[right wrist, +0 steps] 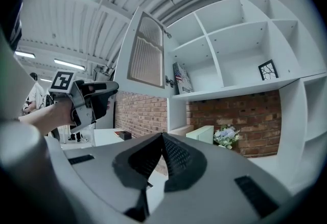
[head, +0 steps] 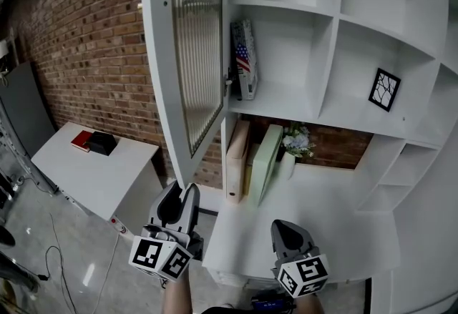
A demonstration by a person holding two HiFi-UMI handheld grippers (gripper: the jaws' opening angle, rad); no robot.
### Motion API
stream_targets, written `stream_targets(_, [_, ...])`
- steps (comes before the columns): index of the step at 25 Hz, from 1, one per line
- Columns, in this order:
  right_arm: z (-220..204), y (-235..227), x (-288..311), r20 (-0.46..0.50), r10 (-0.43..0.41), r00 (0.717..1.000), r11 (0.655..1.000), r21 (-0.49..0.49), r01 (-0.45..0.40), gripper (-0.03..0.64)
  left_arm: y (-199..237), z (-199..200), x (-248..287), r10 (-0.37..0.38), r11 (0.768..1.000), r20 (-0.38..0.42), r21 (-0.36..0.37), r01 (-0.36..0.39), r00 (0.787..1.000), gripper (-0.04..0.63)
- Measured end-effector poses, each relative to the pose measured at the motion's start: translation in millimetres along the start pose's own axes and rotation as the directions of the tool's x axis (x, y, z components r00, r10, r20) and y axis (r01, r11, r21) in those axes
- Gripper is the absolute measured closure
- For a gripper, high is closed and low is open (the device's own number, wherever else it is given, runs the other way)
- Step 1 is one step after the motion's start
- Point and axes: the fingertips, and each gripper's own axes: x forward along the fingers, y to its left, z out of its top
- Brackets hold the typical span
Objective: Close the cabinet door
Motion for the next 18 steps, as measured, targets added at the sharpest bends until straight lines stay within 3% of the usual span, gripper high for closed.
stream_targets(10, [8.9,-12.6,-2.4,0.022,-0.032,0.999,0.999,0.005,0.032,0.615,5.5,11.1,8.1,0.012,1.0,0.007,0.012,-0.012,1.0,0.495])
stream_targets(18, [5.7,-13.5,2.5,0.022,-0.029,0.999,1.0,0.002,0.029,0.615,2.6,6.7,8.4,-0.025,1.0,-0.01,-0.016,0.025,1.0,0.499])
